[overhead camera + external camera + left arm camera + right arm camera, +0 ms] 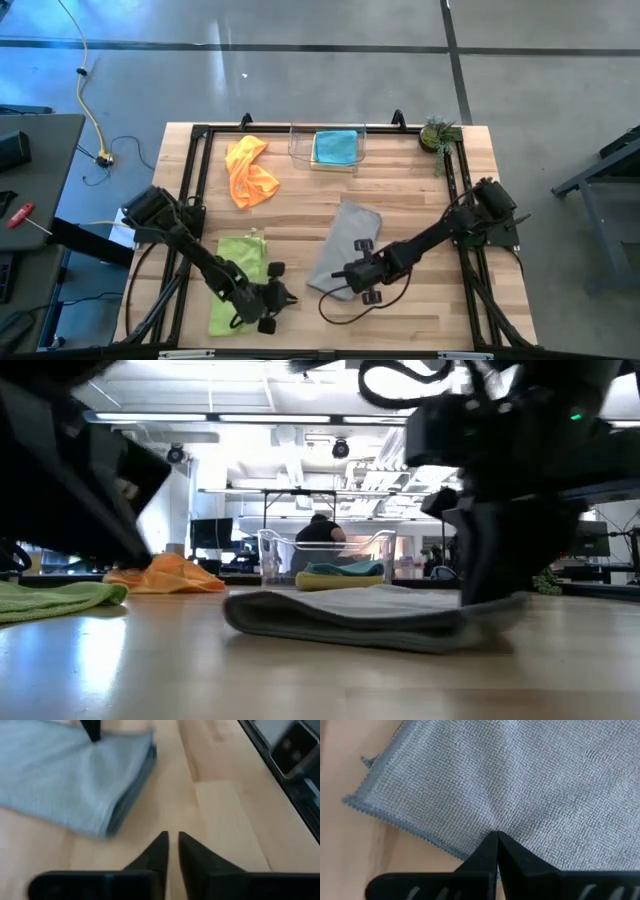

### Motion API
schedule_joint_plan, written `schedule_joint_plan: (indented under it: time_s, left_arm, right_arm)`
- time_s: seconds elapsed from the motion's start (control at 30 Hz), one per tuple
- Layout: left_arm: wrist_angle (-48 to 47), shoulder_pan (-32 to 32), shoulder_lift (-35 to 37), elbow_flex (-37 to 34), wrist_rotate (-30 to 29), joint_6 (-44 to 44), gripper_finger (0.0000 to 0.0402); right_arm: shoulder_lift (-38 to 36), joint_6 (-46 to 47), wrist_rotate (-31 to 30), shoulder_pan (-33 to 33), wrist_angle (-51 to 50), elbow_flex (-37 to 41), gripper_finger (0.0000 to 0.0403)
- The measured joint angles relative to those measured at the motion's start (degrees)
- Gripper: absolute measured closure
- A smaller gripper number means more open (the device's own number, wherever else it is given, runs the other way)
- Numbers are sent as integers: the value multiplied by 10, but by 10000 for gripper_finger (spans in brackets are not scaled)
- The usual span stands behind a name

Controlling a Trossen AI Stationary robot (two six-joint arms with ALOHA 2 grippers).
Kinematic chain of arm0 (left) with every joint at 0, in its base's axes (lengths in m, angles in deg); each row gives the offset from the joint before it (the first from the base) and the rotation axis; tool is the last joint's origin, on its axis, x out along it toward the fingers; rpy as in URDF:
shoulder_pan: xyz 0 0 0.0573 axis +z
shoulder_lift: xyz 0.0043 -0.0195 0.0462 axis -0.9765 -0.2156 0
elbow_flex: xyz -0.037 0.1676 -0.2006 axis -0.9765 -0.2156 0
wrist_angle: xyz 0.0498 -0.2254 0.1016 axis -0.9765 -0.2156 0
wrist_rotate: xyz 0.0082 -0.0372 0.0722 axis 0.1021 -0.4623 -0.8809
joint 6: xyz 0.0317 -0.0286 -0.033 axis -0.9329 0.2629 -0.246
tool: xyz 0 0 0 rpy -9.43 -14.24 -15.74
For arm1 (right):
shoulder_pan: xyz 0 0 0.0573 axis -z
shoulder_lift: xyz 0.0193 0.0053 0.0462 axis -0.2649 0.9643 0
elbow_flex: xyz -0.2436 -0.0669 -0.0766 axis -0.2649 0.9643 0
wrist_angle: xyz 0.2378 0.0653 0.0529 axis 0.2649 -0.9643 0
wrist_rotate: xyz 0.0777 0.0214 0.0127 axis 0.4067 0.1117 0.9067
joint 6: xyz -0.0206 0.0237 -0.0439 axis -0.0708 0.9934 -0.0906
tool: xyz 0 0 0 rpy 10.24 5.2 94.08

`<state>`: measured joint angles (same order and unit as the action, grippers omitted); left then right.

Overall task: Fold microfiber towels
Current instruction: Fold the gray towel on the table

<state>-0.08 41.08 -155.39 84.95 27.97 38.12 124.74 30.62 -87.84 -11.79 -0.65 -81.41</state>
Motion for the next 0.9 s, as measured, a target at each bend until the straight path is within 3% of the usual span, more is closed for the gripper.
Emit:
schedule_joint_plan:
  time_s: [0.07,0.17,0.33,0.5,0.63,0.77,0.9]
  left_arm:
    - [38,13,0,-24,34,-2,394]
    - [116,40,0,-57,76,-2,393]
    - [220,85,-1,-98,139,-26,400]
    - [289,141,-1,-124,199,-51,401]
    - [276,185,-1,-128,238,-68,401]
    - [253,217,-1,-127,247,-83,401]
    - [253,237,-1,-126,263,-86,401]
  right_arm:
    - [-9,-1,3,-9,-18,0,403]
    - [-34,-6,7,-17,-24,5,403]
    - [-134,25,29,-5,111,126,403]
    - [-264,65,-7,29,293,283,403]
    - [-333,122,-84,72,322,347,403]
    - [-333,133,-91,131,321,359,403]
    - [-291,126,-55,189,318,359,403]
